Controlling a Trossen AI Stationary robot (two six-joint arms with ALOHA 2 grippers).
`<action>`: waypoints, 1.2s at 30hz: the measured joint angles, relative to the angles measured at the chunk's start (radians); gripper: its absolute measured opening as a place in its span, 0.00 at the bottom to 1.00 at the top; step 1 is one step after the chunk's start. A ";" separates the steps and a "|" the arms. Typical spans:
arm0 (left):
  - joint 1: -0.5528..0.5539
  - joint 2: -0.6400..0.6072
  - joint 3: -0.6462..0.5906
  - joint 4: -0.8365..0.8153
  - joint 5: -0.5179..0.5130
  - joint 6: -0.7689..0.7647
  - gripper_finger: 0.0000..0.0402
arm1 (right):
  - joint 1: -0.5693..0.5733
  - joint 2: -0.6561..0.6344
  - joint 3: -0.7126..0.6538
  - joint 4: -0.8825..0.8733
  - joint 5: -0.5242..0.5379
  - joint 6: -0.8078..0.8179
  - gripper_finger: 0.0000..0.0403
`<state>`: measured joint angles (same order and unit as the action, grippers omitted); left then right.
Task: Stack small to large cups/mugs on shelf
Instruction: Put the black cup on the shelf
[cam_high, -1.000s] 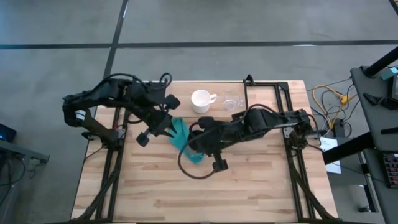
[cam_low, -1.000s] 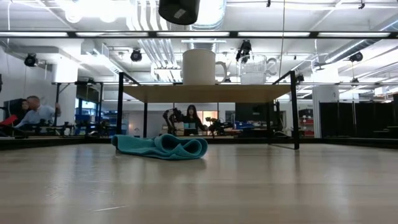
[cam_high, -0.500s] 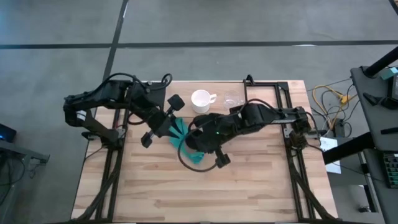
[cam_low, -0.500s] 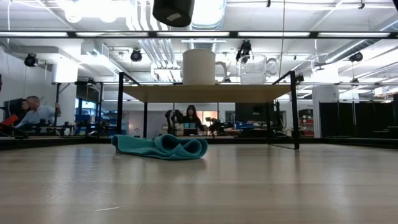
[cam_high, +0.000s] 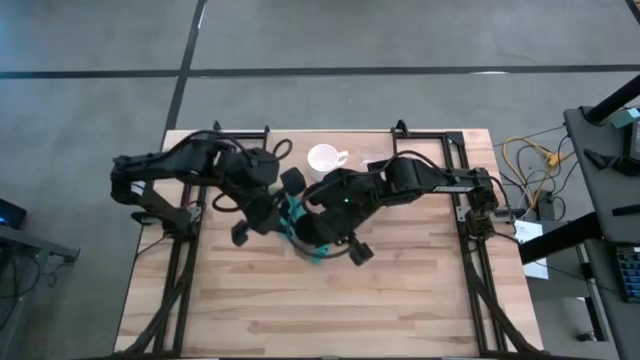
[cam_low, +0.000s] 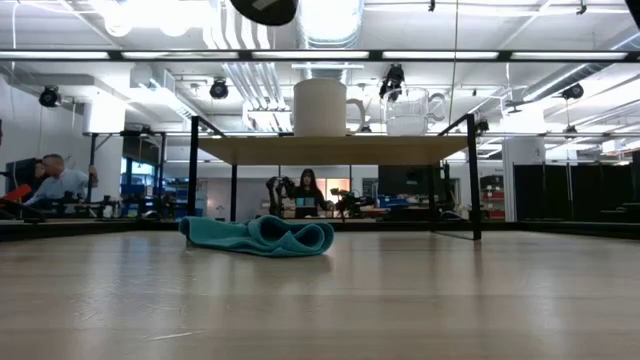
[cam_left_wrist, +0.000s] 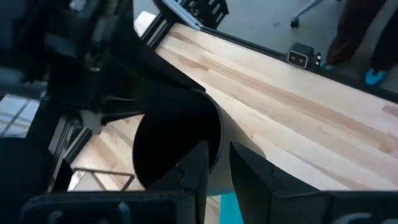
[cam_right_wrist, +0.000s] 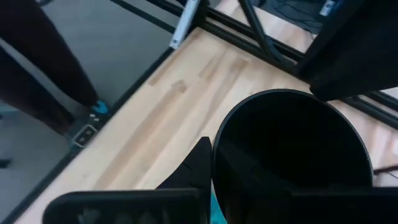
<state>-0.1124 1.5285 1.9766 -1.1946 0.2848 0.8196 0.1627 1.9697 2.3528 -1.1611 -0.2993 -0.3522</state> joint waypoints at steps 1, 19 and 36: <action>-0.004 0.003 0.000 0.000 0.000 0.006 0.13 | 0.000 0.000 0.000 -0.001 -0.017 0.002 0.02; -0.055 0.056 0.002 0.019 -0.002 0.010 0.13 | 0.000 0.004 0.000 -0.002 -0.183 0.011 0.02; -0.093 0.056 0.002 0.043 -0.005 -0.002 0.13 | 0.003 0.004 0.000 0.029 -0.285 0.022 0.02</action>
<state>-0.2051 1.5845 1.9781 -1.1519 0.2798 0.8173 0.1654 1.9736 2.3528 -1.1322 -0.5843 -0.3298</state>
